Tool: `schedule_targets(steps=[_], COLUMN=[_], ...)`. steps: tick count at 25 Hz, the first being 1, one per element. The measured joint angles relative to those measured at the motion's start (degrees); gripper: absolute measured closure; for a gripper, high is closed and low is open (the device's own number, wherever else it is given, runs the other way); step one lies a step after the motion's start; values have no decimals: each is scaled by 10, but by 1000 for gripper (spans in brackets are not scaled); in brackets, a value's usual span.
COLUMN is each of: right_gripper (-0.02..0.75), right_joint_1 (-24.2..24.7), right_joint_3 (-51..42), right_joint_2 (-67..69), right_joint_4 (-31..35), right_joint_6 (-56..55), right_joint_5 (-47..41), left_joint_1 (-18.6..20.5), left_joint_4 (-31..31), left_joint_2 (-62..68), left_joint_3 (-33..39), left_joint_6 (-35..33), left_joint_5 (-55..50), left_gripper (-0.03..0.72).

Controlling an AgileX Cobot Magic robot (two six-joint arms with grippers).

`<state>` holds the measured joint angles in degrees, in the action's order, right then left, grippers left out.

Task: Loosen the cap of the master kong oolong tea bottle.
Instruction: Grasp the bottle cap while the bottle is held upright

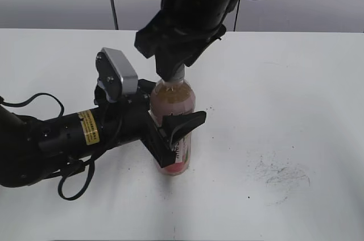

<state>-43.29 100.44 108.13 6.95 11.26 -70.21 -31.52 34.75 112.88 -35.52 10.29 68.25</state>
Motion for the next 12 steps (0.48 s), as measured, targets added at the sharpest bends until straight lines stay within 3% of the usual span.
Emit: schedule_targets(steps=[4,8,12], right_gripper=[386,470,470], right_joint_1=[0,0,0], right_joint_3=[-2,-2,-2], right_joint_2=[-1,-1,-1], right_joint_4=[0,2,3], right_joint_6=[0,28,147], right_joint_5=[0,0,1], left_joint_1=[0,0,0], left_joint_4=[0,0,-1], left_joint_2=[0,0,0], left_joint_3=[0,0,0], left_joint_6=[0,0,0], left_joint_5=[0,0,0], left_gripper=[246,246,246])
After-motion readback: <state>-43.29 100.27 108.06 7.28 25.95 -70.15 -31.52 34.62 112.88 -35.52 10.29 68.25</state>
